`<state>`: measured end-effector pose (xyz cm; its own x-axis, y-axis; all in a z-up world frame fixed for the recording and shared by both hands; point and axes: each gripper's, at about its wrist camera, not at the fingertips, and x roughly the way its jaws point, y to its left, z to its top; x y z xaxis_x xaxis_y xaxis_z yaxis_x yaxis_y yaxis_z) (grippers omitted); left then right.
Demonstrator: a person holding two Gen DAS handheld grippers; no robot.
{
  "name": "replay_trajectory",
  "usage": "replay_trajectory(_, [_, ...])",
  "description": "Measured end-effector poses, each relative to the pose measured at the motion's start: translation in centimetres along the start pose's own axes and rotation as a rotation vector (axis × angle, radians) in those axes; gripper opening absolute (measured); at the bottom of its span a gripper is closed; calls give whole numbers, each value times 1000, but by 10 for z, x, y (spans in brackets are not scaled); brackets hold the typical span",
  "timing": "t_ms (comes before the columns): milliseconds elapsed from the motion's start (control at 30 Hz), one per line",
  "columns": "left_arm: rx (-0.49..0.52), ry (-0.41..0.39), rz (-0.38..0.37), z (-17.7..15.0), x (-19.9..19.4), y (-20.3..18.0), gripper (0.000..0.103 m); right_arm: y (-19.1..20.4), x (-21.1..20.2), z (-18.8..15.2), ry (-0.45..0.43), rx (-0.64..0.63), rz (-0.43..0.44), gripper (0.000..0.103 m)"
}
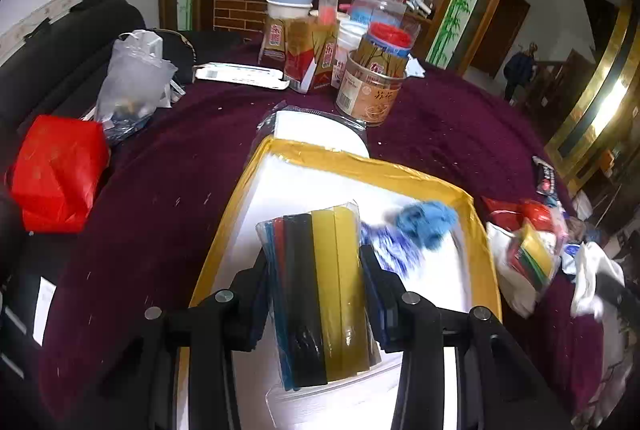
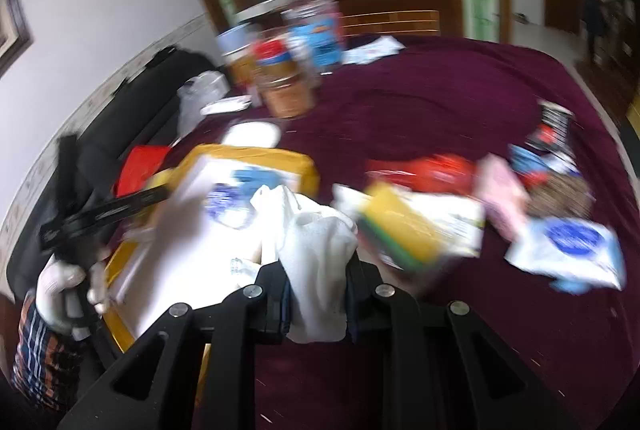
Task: Organize soft objects
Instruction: 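Carry sponge bag over tray with left tool while right tool grasps white cloth, then release sponge bag into tray with left tool while right tool releases white cloth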
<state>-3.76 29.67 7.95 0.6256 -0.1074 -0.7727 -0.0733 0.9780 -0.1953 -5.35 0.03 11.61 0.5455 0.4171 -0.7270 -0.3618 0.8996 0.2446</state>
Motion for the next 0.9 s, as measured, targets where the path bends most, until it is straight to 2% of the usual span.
replay_trajectory(200, [26, 47, 72, 33, 47, -2, 53, 55, 70, 17, 114, -90, 31, 20])
replay_trajectory(267, [-13, 82, 91, 40, 63, 6, 57, 68, 92, 18, 158, -122, 11, 20])
replay_trajectory(367, [-108, 103, 21, 42, 69, 22, 58, 74, 121, 18, 212, -143, -19, 20])
replay_trajectory(467, [-149, 73, -2, 35, 62, 27, 62, 72, 143, 16, 263, -146, -56, 20])
replay_trajectory(600, [-195, 67, -33, 17, 56, 29, 66, 71, 162, 27, 251, -164, -135, 20])
replay_trajectory(700, [-203, 39, -16, 8, 48, 28, 67, 67, 174, 36, 250, -153, -162, 22])
replay_trajectory(800, [-211, 18, -16, 1, 42, 26, 73, 70, 177, 40, 239, -162, -155, 37])
replay_trajectory(867, [-201, -10, -1, -5, 38, 23, 74, 72, 169, 41, 214, -151, -114, 65])
replay_trajectory(900, [-201, -17, -5, -6, 37, 23, 74, 73, 159, 42, 183, -143, -103, 69])
